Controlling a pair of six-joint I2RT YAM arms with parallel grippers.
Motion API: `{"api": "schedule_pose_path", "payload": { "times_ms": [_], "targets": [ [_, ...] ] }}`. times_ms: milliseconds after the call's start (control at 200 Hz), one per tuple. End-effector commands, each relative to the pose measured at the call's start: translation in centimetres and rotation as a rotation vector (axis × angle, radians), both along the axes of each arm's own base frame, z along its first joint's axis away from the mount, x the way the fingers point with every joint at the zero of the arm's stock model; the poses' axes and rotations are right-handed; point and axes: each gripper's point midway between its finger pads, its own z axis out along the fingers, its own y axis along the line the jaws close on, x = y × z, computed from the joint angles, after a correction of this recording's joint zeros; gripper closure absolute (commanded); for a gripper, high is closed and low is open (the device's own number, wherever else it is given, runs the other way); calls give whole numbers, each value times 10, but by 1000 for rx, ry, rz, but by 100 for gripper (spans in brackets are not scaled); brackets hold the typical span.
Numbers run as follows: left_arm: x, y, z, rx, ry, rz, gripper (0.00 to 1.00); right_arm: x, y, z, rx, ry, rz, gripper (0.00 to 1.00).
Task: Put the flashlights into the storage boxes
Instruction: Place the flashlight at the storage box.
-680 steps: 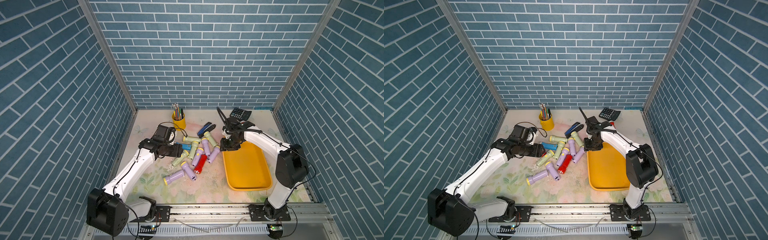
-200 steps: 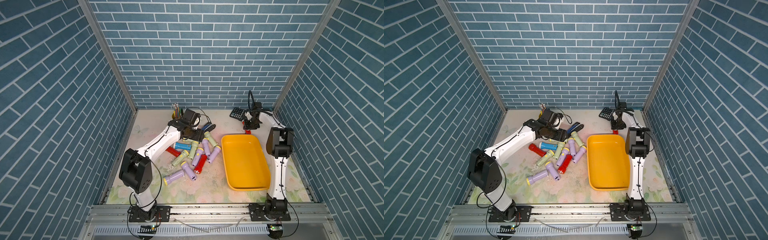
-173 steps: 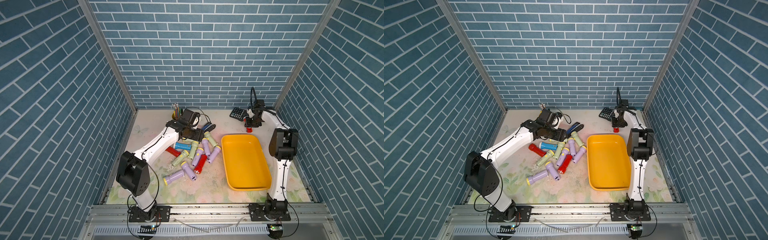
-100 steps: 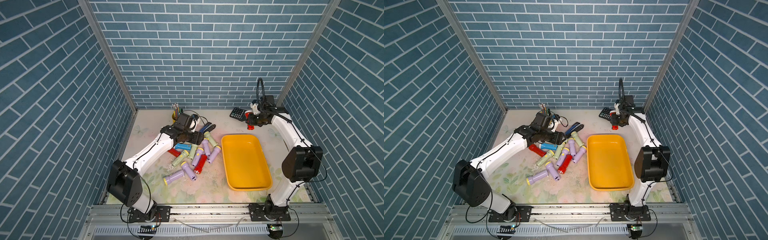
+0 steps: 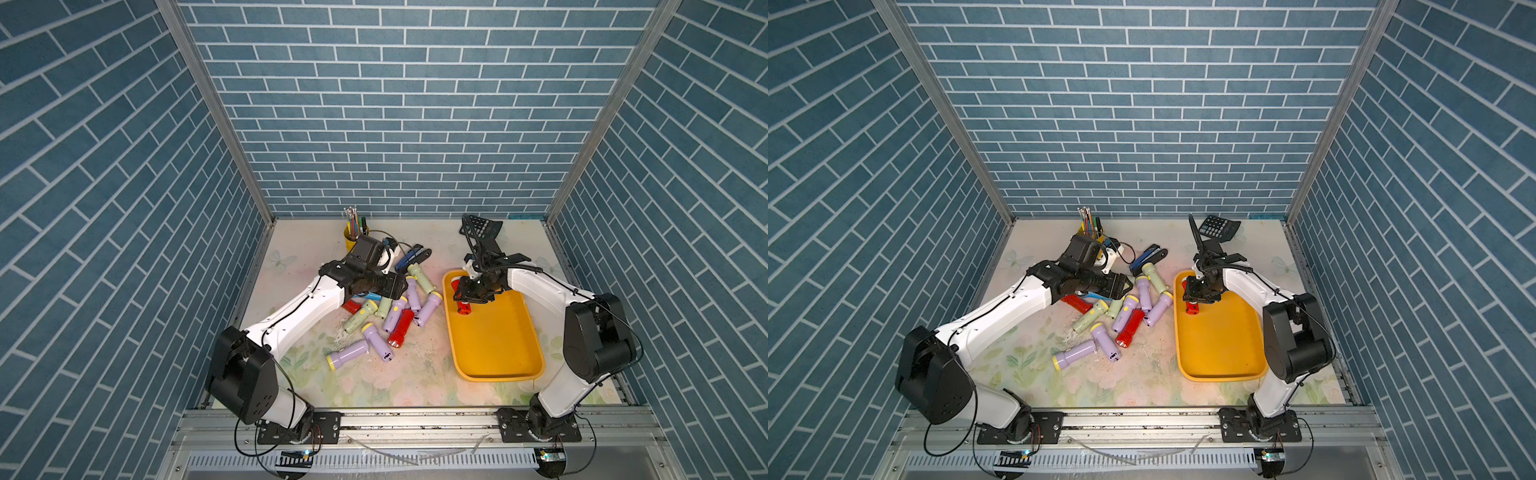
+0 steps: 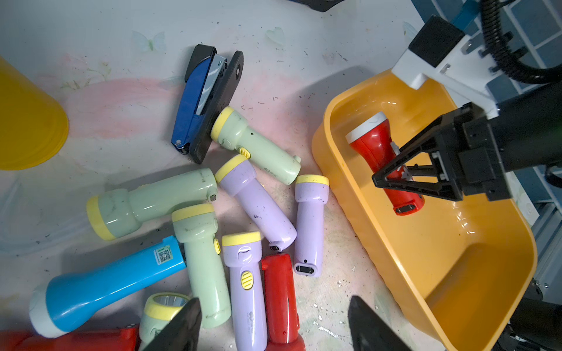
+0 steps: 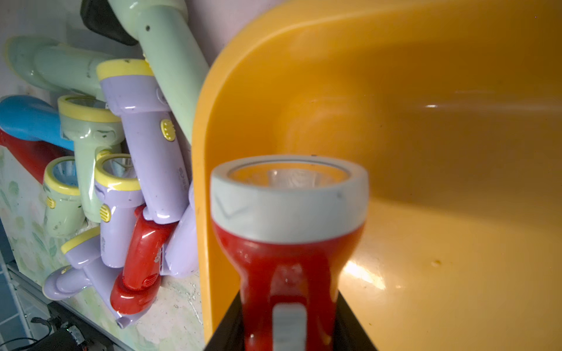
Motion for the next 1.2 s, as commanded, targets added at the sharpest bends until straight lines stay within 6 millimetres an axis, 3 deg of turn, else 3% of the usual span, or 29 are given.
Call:
{"api": "schedule_pose_path", "payload": {
  "times_ms": [0,290,615,940,1195],
  "targets": [
    [-3,-2,-4,3,-3,-20,23,8,5,-12,32,27,-49,70],
    [-1,-3,-12,8,15,-10,23,6,4,-35,9,82,-67,67],
    [2,-4,-12,10,17,-5,23,10,11,-46,40,89,-52,63],
    [3,-3,-10,13,13,0,23,9,11,-50,39,98,-40,45],
    [2,-2,-8,13,10,3,23,9,8,-36,35,65,-44,44]
  ]
}}
